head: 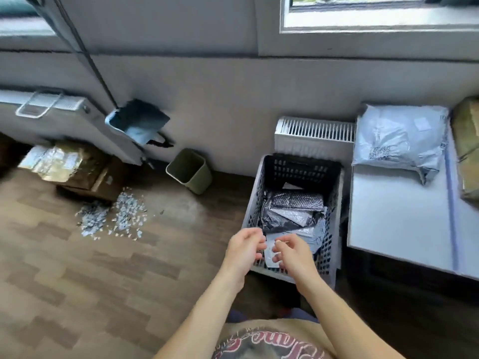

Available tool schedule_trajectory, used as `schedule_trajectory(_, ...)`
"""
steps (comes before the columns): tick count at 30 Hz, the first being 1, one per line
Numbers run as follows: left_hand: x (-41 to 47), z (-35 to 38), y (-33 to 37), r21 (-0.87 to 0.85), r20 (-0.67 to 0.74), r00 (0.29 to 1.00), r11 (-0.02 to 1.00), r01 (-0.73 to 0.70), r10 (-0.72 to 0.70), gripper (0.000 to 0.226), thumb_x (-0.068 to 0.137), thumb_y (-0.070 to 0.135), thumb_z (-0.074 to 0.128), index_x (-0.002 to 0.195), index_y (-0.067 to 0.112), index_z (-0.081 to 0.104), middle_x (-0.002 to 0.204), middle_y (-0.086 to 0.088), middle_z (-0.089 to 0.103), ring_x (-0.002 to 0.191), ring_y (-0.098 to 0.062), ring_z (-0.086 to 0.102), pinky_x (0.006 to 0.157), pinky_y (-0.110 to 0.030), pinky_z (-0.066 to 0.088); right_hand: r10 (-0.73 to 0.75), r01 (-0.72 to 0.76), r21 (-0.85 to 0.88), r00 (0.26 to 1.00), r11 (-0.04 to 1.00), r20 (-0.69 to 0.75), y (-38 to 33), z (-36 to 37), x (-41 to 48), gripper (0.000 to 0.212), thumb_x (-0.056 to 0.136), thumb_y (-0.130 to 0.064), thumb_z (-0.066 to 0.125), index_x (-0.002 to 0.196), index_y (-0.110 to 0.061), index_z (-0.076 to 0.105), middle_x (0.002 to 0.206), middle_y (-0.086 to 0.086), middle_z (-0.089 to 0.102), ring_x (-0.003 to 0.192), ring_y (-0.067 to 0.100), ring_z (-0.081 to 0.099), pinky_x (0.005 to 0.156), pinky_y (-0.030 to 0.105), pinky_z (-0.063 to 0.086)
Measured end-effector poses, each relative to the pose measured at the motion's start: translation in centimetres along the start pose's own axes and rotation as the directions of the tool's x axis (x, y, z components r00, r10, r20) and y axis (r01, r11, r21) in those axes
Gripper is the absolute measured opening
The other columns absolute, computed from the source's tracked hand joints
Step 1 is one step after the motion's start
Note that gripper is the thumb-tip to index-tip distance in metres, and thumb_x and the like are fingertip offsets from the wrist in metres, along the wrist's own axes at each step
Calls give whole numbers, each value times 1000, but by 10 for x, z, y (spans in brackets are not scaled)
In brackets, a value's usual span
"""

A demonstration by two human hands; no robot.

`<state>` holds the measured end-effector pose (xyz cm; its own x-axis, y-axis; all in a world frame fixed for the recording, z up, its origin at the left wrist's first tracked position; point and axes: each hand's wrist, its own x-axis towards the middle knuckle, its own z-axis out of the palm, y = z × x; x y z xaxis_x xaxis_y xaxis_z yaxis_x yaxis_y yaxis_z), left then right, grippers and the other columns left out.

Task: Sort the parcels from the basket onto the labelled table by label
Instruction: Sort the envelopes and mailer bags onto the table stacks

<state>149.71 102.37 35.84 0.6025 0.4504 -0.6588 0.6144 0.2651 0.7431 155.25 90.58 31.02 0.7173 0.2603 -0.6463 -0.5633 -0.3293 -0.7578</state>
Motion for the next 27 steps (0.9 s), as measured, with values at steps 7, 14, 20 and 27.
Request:
schedule_trajectory(7,66,10,31,186,93,993,981,50,-69,13,105,20,58,114,16,67,110,-6,73,98,-17,72,74,-26,55,135,-102,253,984,962,-116,-18,-5,46,13,102,-5,50,106,-9,63,86,8,66,59,14,60,49,19,44)
schedule_trajectory(14,168,21,56,432,290,943,901,26,-167,20,104,17,57,121,12,66,112,-7,73,103,-18,72,74,-23,54,318,-178,427,904,887,-284,-10,21,117,14,103,-10,53,107,-11,65,83,5,68,64,14,63,56,22,47)
schedule_trajectory(20,265,28,85,658,487,822,743,-123,-296,17,104,17,57,118,15,67,106,-2,72,95,-11,70,81,-25,55,566,-220,632,710,743,-419,-4,52,177,11,101,-14,55,101,-14,66,90,7,70,71,18,67,61,25,46)
schedule_trajectory(27,367,77,73,730,580,744,618,-293,-333,11,90,28,62,98,24,68,93,4,73,94,-18,71,94,-40,57,651,-207,720,635,662,-416,9,76,258,14,101,-14,55,91,-20,62,91,5,69,77,16,68,65,26,51)
